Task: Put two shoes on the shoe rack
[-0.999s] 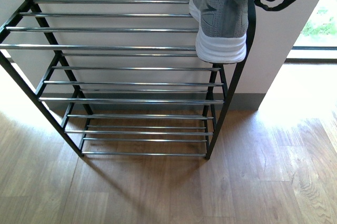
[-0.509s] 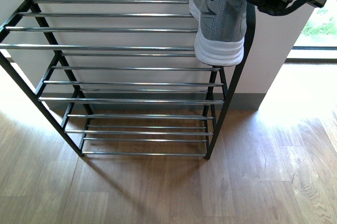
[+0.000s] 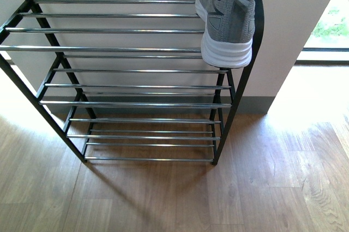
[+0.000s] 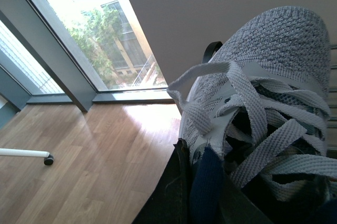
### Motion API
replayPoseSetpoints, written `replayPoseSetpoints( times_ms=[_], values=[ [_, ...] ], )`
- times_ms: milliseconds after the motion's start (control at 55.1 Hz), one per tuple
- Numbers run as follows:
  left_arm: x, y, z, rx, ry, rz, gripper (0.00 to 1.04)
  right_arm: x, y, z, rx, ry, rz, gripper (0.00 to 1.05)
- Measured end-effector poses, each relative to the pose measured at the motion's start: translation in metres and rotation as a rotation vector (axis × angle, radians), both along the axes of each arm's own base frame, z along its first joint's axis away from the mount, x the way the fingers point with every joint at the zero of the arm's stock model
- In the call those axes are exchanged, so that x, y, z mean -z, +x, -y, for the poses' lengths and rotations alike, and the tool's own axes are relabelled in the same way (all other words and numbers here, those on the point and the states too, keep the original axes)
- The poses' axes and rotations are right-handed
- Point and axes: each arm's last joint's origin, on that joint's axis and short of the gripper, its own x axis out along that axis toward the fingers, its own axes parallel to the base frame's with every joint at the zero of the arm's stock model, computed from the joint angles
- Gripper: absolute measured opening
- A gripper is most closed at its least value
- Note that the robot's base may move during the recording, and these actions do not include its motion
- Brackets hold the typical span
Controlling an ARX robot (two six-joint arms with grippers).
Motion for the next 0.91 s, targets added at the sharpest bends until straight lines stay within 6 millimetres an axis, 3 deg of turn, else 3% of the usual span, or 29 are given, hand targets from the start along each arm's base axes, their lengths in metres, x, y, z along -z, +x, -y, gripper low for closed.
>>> replayPoseSetpoints(
  times_ms=[91,363,908],
  values=[
    [0.000,0.000,0.000,-0.002,0.000,0.000,0.02,0.021,-0.025,0.014,-0.012,-0.129,0.040,0.41],
    [0.000,0.000,0.000,-0.002,0.000,0.000,0.02,0.043,-0.072,0.041,-0.004,-0.201,0.050,0.01],
    [0.000,0.000,0.000,-0.002,0.000,0.000,0.02,0.071,-0.133,0.065,-0.004,-0.215,0.043,0.01]
  ],
)
